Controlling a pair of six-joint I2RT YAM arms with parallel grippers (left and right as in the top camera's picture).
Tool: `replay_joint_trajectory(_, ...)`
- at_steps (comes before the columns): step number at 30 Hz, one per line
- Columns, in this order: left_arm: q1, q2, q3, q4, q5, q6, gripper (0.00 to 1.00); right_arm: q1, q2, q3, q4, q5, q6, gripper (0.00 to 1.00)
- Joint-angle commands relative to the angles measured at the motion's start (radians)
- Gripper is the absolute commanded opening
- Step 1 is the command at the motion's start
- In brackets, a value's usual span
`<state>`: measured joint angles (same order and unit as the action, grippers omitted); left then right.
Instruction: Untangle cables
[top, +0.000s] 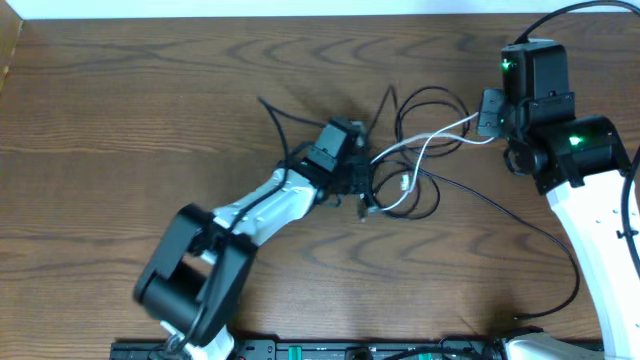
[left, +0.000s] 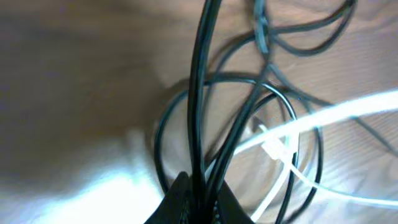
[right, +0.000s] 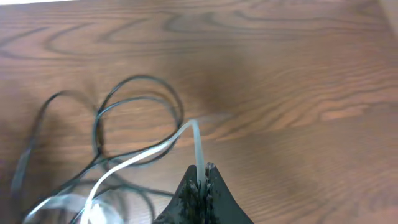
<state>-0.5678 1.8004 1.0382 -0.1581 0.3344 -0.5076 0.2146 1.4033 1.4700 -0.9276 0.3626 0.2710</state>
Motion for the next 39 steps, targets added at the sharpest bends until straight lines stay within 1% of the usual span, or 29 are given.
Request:
replay_joint_trajectory(1, 0.056, -0.09, 0.0, -0.122, -0.006, 0.085, 0.09, -0.05, -0.006, 0.003, -0.003, 0.064, 0.013, 0.01)
replay_joint_trajectory(3, 0.072, -0.137, 0.0, -0.199, -0.007, 0.132, 0.09, -0.088, -0.006, 0.003, -0.011, 0.061, 0.013, 0.01)
replay_joint_trajectory(6, 0.073, -0.147, 0.0, -0.247, -0.007, 0.134, 0.09, -0.109, -0.006, 0.003, -0.024, 0.061, 0.013, 0.01)
replay_joint_trajectory(8, 0.074, -0.147, 0.0, -0.272, -0.007, 0.161, 0.09, -0.121, -0.006, 0.003, -0.027, 0.061, 0.013, 0.01)
replay_joint_trajectory(12, 0.087, -0.148, 0.0, -0.298, 0.001, 0.167, 0.1, -0.141, -0.006, 0.003, -0.034, 0.061, 0.013, 0.01)
replay_joint_trajectory(13, 0.1, -0.15, 0.001, -0.302, 0.034, 0.184, 0.1, -0.146, -0.006, 0.003, -0.034, 0.061, 0.013, 0.01)
replay_joint_trajectory(14, 0.14, -0.156, 0.001, -0.302, 0.128, 0.201, 0.11, -0.164, -0.006, 0.003, -0.035, 0.061, 0.013, 0.01)
replay_joint_trajectory(15, 0.185, -0.163, 0.001, -0.312, 0.156, 0.201, 0.12, -0.174, -0.006, 0.003, -0.034, 0.065, 0.013, 0.01)
replay_joint_trajectory(18, 0.264, -0.171, 0.001, -0.349, 0.156, 0.212, 0.12, -0.218, -0.006, 0.003, -0.008, 0.065, 0.013, 0.01)
replay_joint_trajectory(19, 0.28, -0.171, 0.001, -0.367, 0.166, 0.247, 0.11, -0.245, -0.006, 0.003, 0.008, 0.065, 0.034, 0.01)
replay_joint_trajectory(21, 0.282, -0.171, 0.001, -0.377, 0.269, 0.34, 0.11, -0.278, -0.006, 0.003, 0.015, 0.06, 0.066, 0.01)
replay_joint_trajectory(22, 0.282, -0.171, 0.001, -0.376, 0.259, 0.34, 0.1, -0.286, -0.006, 0.003, 0.019, 0.045, 0.065, 0.01)
replay_joint_trajectory(23, 0.282, -0.171, 0.001, -0.377, 0.212, 0.339, 0.08, -0.29, -0.006, 0.003, 0.019, 0.064, 0.064, 0.01)
replay_joint_trajectory(25, 0.282, -0.171, 0.001, -0.384, 0.124, 0.317, 0.08, -0.303, -0.006, 0.003, 0.019, 0.169, 0.083, 0.01)
replay_joint_trajectory(26, 0.283, -0.171, 0.001, -0.391, 0.075, 0.29, 0.08, -0.319, -0.006, 0.003, 0.019, 0.231, 0.144, 0.01)
replay_joint_trajectory(27, 0.283, -0.171, 0.001, -0.406, -0.013, 0.237, 0.08, -0.347, -0.006, 0.003, 0.019, 0.266, 0.201, 0.01)
replay_joint_trajectory(28, 0.283, -0.171, 0.001, -0.415, -0.064, 0.213, 0.07, -0.384, -0.004, 0.003, 0.025, 0.275, 0.254, 0.01)
replay_joint_trajectory(32, 0.282, -0.171, 0.001, -0.414, -0.066, 0.194, 0.08, -0.512, 0.017, 0.003, 0.056, 0.275, 0.298, 0.01)
replay_joint_trajectory(33, 0.282, -0.171, 0.001, -0.414, -0.065, 0.194, 0.07, -0.547, 0.023, 0.003, 0.065, 0.26, 0.322, 0.01)
replay_joint_trajectory(34, 0.282, -0.171, 0.001, -0.413, -0.055, 0.191, 0.08, -0.573, 0.024, 0.003, 0.079, 0.189, 0.323, 0.01)
replay_joint_trajectory(35, 0.282, -0.171, 0.001, -0.411, -0.038, 0.191, 0.08, -0.592, 0.026, 0.003, 0.097, 0.086, 0.291, 0.01)
replay_joint_trajectory(36, 0.278, -0.171, 0.001, -0.402, -0.004, 0.192, 0.08, -0.602, 0.027, 0.003, 0.105, -0.014, 0.25, 0.01)
replay_joint_trajectory(37, 0.268, -0.171, 0.001, -0.38, 0.035, 0.192, 0.08, -0.602, 0.039, 0.003, 0.107, -0.214, 0.142, 0.01)
replay_joint_trajectory(38, 0.256, -0.171, 0.001, -0.375, 0.039, 0.198, 0.08, -0.598, 0.053, 0.003, 0.09, -0.3, 0.069, 0.01)
replay_joint_trajectory(39, 0.246, -0.171, 0.0, -0.381, 0.039, 0.215, 0.08, -0.595, 0.069, 0.002, 0.055, -0.325, 0.037, 0.01)
